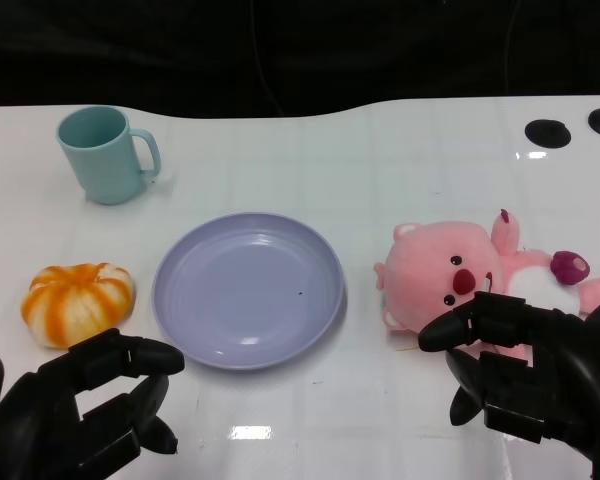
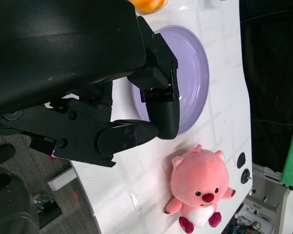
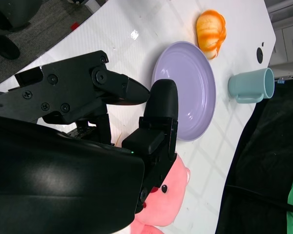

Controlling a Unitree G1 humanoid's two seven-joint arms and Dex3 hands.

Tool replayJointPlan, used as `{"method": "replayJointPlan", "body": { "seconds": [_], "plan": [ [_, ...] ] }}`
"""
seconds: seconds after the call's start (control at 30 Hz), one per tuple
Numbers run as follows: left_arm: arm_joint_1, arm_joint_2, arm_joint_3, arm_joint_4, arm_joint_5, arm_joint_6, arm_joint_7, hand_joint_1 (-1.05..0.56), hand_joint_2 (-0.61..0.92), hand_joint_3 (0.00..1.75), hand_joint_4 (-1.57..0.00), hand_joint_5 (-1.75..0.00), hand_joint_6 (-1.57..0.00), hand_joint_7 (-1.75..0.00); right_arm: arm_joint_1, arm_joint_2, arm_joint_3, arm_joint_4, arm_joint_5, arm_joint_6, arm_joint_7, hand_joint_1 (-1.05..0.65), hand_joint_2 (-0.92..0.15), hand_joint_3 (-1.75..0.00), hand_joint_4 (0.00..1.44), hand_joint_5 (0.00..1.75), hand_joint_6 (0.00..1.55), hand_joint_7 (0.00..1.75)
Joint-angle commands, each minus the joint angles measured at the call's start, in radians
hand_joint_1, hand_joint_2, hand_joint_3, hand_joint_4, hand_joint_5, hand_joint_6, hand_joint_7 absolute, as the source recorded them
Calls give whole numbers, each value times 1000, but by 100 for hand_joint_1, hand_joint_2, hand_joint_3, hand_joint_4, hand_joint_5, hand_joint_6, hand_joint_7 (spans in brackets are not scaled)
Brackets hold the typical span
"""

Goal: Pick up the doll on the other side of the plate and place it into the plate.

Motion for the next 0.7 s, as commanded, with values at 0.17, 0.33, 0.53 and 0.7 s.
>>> {"method": "replayJointPlan", "body": {
  "seconds": [0.17, 0.33, 0.53, 0.7],
  "plan": [
    [-5, 18, 4, 3, 4, -14, -12, -27, 92, 50, -53, -163, -57, -119, -12, -12, -14, 10, 1, -1, 3, -14, -83, -66, 62, 159, 64, 110],
    [-7, 11, 1, 17, 6, -22, -12, -26, 92, 50, -53, -163, -57, -119, -12, -15, -17, 22, -1, -14, 10, -14, -83, -67, 61, 160, 63, 110],
    [0, 9, -6, 12, 13, -33, -15, -26, 92, 51, -52, -163, -56, -119, -6, -12, -22, 20, 0, -16, 8, -13, -82, -68, 61, 161, 63, 111],
    [1, 4, -7, 9, 11, -28, -9, -27, 92, 52, -51, -163, -55, -119, -6, -17, -24, 20, 0, -16, 12, -13, -82, -69, 61, 161, 62, 110]
  ]
}}
